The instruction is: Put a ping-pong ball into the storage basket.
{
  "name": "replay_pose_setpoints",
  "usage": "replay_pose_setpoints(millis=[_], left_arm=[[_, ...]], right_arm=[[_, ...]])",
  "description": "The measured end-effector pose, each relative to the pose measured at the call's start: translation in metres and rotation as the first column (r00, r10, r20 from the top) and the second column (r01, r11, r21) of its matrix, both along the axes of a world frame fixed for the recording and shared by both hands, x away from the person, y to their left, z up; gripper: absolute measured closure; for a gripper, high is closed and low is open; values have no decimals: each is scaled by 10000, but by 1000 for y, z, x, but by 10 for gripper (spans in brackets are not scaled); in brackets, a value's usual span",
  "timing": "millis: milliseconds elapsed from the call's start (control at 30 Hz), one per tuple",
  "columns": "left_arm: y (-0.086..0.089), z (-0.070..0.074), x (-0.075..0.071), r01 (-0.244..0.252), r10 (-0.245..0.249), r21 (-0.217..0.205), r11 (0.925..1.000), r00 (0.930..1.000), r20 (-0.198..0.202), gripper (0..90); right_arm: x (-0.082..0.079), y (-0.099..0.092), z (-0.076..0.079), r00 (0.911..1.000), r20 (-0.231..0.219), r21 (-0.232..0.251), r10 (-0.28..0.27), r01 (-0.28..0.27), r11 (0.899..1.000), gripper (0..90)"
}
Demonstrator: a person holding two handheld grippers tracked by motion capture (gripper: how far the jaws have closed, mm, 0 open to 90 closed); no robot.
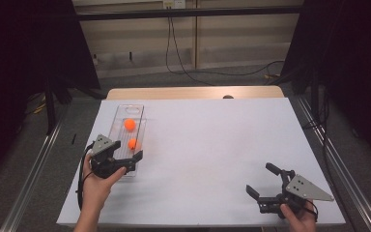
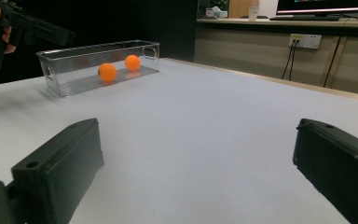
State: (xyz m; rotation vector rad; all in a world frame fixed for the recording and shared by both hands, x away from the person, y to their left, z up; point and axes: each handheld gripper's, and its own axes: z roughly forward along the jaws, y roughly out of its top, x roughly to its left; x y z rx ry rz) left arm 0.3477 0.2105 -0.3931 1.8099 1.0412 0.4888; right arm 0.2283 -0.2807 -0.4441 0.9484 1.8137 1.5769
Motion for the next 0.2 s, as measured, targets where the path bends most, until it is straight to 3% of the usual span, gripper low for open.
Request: replay_pose_setpoints(millis=[200], left_arm=[[7, -11, -6, 69, -75, -457, 9989, 9999, -136, 53]], right_arm=[[0, 1, 0, 10000, 10, -41, 6, -6, 10000, 9]])
